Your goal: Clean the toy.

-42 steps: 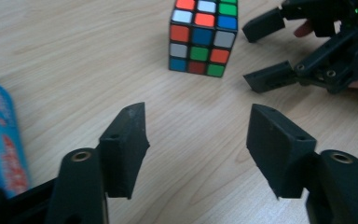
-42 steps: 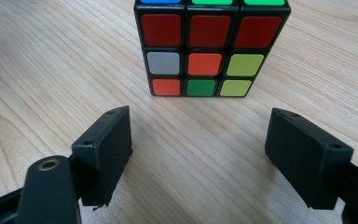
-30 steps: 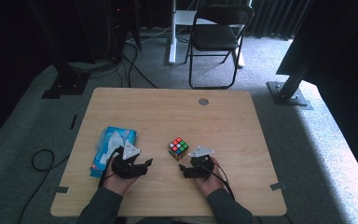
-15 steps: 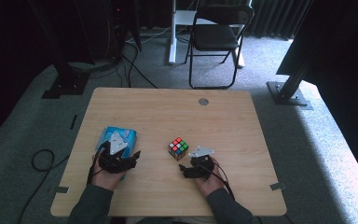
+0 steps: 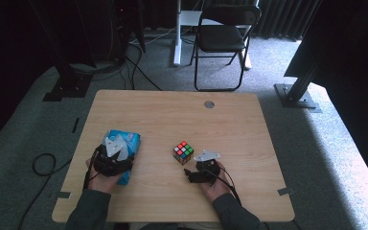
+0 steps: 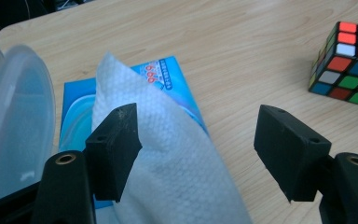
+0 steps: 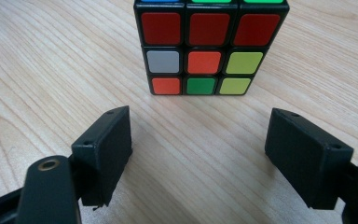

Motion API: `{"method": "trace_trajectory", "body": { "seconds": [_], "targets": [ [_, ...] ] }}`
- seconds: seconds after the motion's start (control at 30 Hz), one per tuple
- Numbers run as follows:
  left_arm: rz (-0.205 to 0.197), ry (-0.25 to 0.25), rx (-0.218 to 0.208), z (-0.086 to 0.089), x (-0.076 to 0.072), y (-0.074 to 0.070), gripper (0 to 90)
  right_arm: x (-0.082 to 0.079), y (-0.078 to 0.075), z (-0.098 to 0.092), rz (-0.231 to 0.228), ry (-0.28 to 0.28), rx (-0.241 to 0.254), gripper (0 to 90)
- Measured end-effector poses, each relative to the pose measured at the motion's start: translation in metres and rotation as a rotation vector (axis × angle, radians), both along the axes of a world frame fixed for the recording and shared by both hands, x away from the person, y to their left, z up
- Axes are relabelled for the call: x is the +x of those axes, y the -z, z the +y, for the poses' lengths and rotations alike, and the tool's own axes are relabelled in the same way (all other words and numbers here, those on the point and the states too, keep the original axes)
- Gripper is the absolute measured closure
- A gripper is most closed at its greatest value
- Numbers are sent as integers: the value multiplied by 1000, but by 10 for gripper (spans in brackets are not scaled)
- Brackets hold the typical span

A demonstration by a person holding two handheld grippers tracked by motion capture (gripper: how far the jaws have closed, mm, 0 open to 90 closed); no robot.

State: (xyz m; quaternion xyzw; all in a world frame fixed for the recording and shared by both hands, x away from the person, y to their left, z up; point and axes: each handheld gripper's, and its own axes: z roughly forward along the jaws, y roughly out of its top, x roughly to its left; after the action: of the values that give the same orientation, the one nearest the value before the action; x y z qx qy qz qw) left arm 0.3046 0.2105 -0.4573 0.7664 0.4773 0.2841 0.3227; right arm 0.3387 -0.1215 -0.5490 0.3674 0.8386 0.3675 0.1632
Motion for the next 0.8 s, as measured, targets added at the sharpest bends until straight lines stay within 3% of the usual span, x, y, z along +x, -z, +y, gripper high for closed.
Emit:
{"method": "trace_trajectory", "body": {
  "seconds": [0.17, 0.27, 0.4, 0.53, 0.8],
  "targets": [
    [9, -16, 31, 0, 1, 6, 304, 0, 0, 0, 0, 0, 0, 224],
    [12, -42, 75, -1, 1, 11, 308, 0, 0, 0, 0, 0, 0, 224],
    [25, -64, 85, 2, 1, 12, 352, 0, 0, 0, 1, 0, 0, 224],
    [36, -89, 88, 6, 1, 13, 491, 0, 0, 0, 1, 0, 0, 224],
    [43, -111, 50, 16, 0, 9, 802, 0, 0, 0, 1, -1, 0, 224]
  ]
}}
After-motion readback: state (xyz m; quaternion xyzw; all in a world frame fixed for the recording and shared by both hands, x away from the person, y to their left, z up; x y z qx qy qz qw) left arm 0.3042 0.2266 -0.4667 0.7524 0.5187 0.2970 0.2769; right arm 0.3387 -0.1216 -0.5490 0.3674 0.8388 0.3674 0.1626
